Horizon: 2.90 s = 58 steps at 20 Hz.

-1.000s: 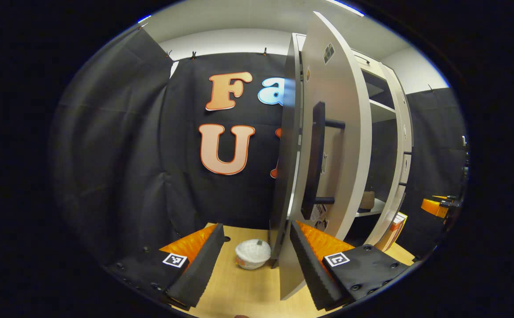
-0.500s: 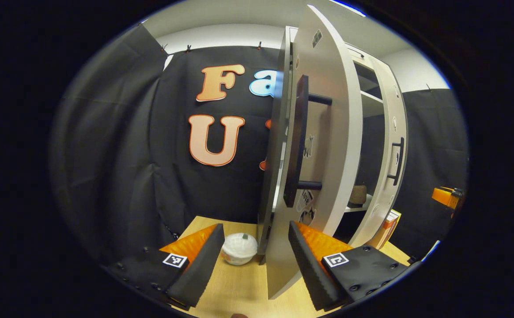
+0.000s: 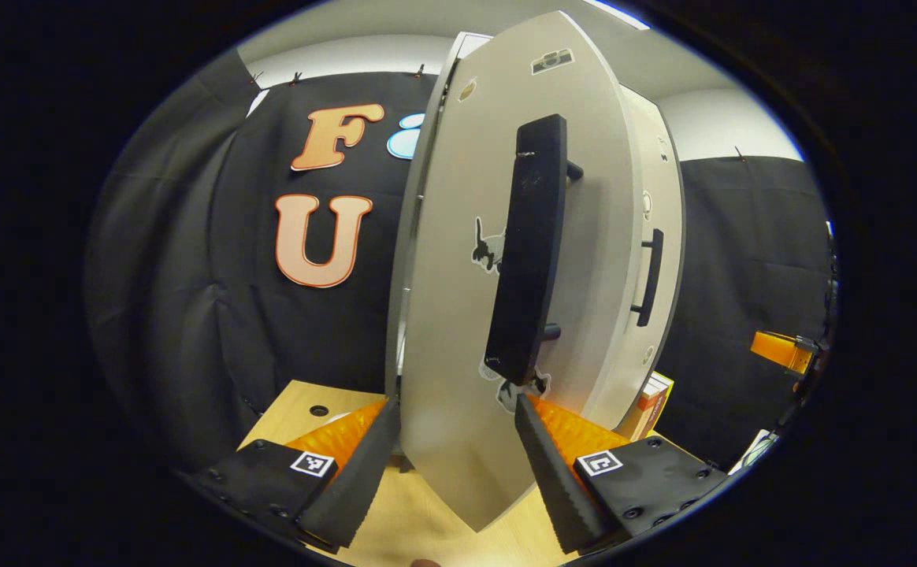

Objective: Grab one shoe with the right hand and put it into the shoe cabinet, grab the other shoe with the left hand and put it into the shoe cabinet; then close the right door with the right hand and the left door with the left hand.

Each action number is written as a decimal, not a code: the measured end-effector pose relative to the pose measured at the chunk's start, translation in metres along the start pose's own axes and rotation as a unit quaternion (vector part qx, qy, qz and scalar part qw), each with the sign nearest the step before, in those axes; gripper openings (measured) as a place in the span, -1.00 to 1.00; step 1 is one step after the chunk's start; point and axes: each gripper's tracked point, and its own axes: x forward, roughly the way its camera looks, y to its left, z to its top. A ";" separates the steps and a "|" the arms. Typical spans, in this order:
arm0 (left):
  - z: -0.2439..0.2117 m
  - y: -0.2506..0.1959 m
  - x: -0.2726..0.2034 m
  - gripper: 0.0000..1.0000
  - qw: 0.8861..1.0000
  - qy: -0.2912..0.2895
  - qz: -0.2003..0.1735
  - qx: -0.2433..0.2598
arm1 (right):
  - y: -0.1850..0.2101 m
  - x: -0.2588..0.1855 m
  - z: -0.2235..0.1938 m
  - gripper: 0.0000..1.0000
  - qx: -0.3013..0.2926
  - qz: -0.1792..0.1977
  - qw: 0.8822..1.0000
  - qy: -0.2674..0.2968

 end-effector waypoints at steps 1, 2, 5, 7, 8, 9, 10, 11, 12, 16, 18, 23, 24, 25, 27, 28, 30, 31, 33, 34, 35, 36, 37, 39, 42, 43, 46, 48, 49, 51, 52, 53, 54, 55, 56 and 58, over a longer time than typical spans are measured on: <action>-0.001 -0.008 0.007 0.99 1.000 0.000 -0.007 -0.004 | -0.005 0.000 0.001 0.82 0.001 -0.002 1.000 -0.001; -0.002 -0.016 0.014 0.99 1.000 0.000 -0.013 -0.007 | -0.010 0.000 0.002 0.82 0.002 -0.004 1.000 -0.002; -0.002 -0.031 0.050 0.99 1.000 0.000 -0.016 -0.001 | -0.024 0.001 0.002 0.82 0.002 -0.013 1.000 -0.004; -0.006 -0.028 0.073 0.94 1.000 0.003 -0.006 0.010 | -0.033 0.002 0.001 0.82 0.002 -0.019 1.000 -0.003; -0.005 -0.025 0.086 0.94 1.000 0.003 0.003 0.014 | -0.037 0.002 -0.001 0.82 0.000 -0.022 1.000 -0.001; -0.002 -0.023 0.102 0.94 1.000 0.006 0.012 0.015 | -0.041 0.003 -0.003 0.82 -0.001 -0.025 1.000 0.001; -0.001 -0.021 0.112 1.00 1.000 0.013 0.018 0.018 | -0.044 0.005 -0.006 0.82 -0.002 -0.027 1.000 0.004; 0.000 -0.020 0.117 1.00 1.000 0.007 0.020 0.022 | -0.048 0.007 -0.010 0.82 -0.004 -0.030 1.000 0.007; 0.001 -0.019 0.117 0.96 0.999 0.003 0.022 0.023 | -0.050 0.009 -0.013 0.82 -0.005 -0.032 0.999 0.008; 0.000 -0.021 0.120 0.94 0.999 0.006 0.033 0.024 | -0.051 0.020 -0.030 0.82 0.002 -0.028 0.999 0.029; 0.001 -0.020 0.119 0.94 0.999 0.006 0.040 0.029 | -0.047 0.027 -0.031 0.76 0.008 -0.022 0.999 0.032; 0.013 -0.029 0.097 0.99 0.998 0.021 0.053 0.029 | -0.032 0.045 -0.006 0.82 0.008 -0.008 0.999 0.032; 0.021 -0.029 0.082 0.94 0.998 0.020 0.051 0.030 | -0.029 0.046 0.005 0.82 0.009 -0.004 1.000 0.027; 0.029 -0.027 0.063 0.99 0.998 0.023 0.054 0.031 | -0.024 0.046 0.017 0.82 0.011 0.000 1.000 0.022; 0.052 -0.022 0.027 0.94 0.998 0.019 0.057 0.024 | -0.015 0.043 0.040 0.82 0.015 0.011 1.000 0.014; 0.068 -0.017 0.008 0.94 0.998 0.012 0.060 0.019 | -0.009 0.040 0.050 0.82 0.015 0.018 1.000 0.012; 0.103 -0.001 -0.035 0.94 0.997 -0.010 0.069 0.022 | -0.002 0.030 0.068 0.82 0.010 0.024 1.000 0.014; 0.119 0.012 -0.055 0.94 0.996 -0.023 0.080 0.030 | 0.001 0.026 0.078 0.82 0.009 0.025 1.000 0.013; 0.148 0.036 -0.095 0.97 0.993 -0.044 0.099 0.042 | 0.006 0.015 0.097 0.82 0.007 0.025 1.000 0.005; 0.158 0.046 -0.114 0.89 0.992 -0.054 0.107 0.038 | 0.007 0.009 0.106 0.82 0.006 0.022 1.000 -0.002; 0.168 0.059 -0.136 0.93 0.991 -0.063 0.115 0.031 | 0.009 0.002 0.115 0.82 0.005 0.021 1.000 -0.007; 0.178 0.071 -0.155 0.97 0.990 -0.071 0.122 0.027 | 0.013 -0.004 0.122 0.82 0.004 0.022 1.000 -0.012; 0.187 0.085 -0.168 0.93 0.987 -0.081 0.134 0.033 | 0.017 -0.008 0.130 0.82 0.001 0.025 1.000 -0.019; 0.204 0.102 -0.166 0.99 0.978 -0.098 0.173 0.054 | 0.019 -0.019 0.141 0.82 -0.007 0.020 0.999 -0.029; 0.219 0.127 -0.196 0.92 0.969 -0.115 0.206 0.069 | 0.018 -0.031 0.153 0.82 -0.014 0.005 0.999 -0.041; 0.223 0.130 -0.201 0.93 0.968 -0.121 0.210 0.072 | 0.019 -0.035 0.154 0.82 -0.016 0.003 0.999 -0.043; 0.230 0.133 -0.206 0.97 0.968 -0.131 0.205 0.062 | 0.023 -0.045 0.157 0.82 -0.016 0.001 0.999 -0.044; 0.229 0.135 -0.213 0.89 0.969 -0.132 0.203 0.054 | 0.025 -0.051 0.157 0.82 -0.014 0.000 0.999 -0.044; 0.228 0.136 -0.217 0.89 0.970 -0.131 0.200 0.052 | 0.027 -0.053 0.157 0.82 -0.015 0.001 0.999 -0.043; 0.231 0.137 -0.221 0.89 0.970 -0.132 0.197 0.051 | 0.030 -0.056 0.158 0.82 -0.019 0.001 0.999 -0.042; 0.232 0.138 -0.223 0.93 0.970 -0.134 0.195 0.052 | 0.029 -0.059 0.159 0.82 -0.019 0.001 0.999 -0.042; 0.233 0.137 -0.223 0.97 0.971 -0.134 0.192 0.051 | 0.029 -0.062 0.161 0.82 -0.018 0.000 0.999 -0.042; 0.230 0.135 -0.221 0.93 0.972 -0.132 0.187 0.050 | 0.029 -0.065 0.161 0.82 -0.016 0.000 0.999 -0.043; 0.228 0.133 -0.220 0.89 0.974 -0.129 0.183 0.049 | 0.027 -0.066 0.161 0.82 -0.016 -0.002 0.999 -0.043; 0.226 0.133 -0.217 0.89 0.974 -0.124 0.181 0.050 | 0.025 -0.068 0.161 0.82 -0.017 -0.005 0.999 -0.043; 0.226 0.132 -0.215 0.93 0.975 -0.122 0.179 0.051 | 0.024 -0.071 0.160 0.82 -0.017 -0.007 0.999 -0.043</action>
